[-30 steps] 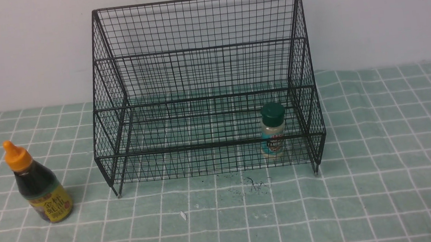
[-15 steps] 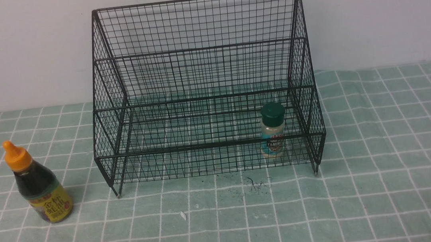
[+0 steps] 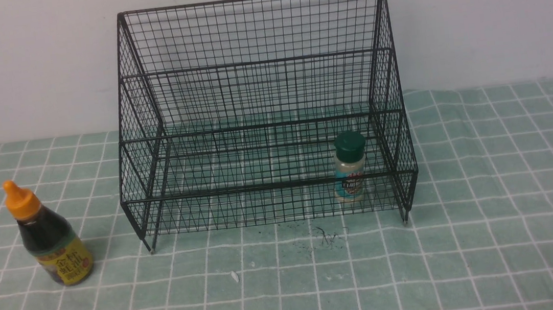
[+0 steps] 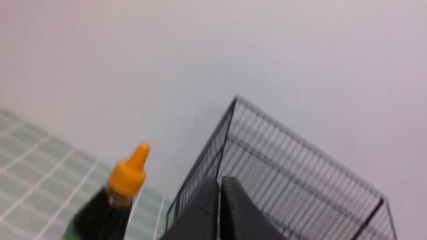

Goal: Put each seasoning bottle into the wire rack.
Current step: Use the left arm to grab the condiment bottle closest to it

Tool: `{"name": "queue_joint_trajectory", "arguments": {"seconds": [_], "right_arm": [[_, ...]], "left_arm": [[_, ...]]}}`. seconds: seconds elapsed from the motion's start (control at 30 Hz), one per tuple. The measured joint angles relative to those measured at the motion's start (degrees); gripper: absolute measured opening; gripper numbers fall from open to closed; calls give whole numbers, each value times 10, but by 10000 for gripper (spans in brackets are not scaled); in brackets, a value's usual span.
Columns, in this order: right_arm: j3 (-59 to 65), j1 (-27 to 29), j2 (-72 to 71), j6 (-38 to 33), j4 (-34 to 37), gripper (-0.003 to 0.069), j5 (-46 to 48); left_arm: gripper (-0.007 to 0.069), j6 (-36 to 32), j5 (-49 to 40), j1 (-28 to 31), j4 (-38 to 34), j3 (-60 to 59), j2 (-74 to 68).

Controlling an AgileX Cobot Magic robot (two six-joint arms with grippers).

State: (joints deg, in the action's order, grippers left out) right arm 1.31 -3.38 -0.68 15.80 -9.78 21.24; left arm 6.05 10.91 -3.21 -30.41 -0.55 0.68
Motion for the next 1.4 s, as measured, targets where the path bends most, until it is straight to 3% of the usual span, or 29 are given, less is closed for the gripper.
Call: {"name": "queue_joint_trajectory", "arguments": {"seconds": [0.1, 0.2, 0.37, 0.4, 0.5, 0.57, 0.8, 0.97, 1.13, 1.27, 1.4], "right_arm": [[0, 0, 0, 0, 0, -13, 0], [0, 0, 0, 0, 0, -13, 0], [0, 0, 0, 0, 0, -13, 0], [0, 0, 0, 0, 0, -13, 0], [0, 0, 0, 0, 0, -13, 0], [0, 0, 0, 0, 0, -13, 0], [0, 0, 0, 0, 0, -13, 0], [0, 0, 0, 0, 0, -13, 0], [0, 0, 0, 0, 0, -13, 0], [0, 0, 0, 0, 0, -13, 0], [0, 0, 0, 0, 0, -13, 0]], "left_arm": [[-6, 0, -12, 0, 15, 57, 0], [-6, -21, -115, 0, 70, 157, -25], [-6, -38, -449, 0, 121, 320, -199], [-6, -40, -463, 0, 123, 325, -208], [-6, -68, -673, 0, 132, 392, -386], [-6, -85, -711, 0, 134, 406, -463], [-6, -113, -715, 10, 186, 475, -632], [-6, -109, -718, 60, 206, 591, -689], [9, -158, -713, 92, 240, 681, -745], [93, -170, -671, 94, 254, 698, -768], [305, -168, -617, 94, 266, 699, -804]]}}
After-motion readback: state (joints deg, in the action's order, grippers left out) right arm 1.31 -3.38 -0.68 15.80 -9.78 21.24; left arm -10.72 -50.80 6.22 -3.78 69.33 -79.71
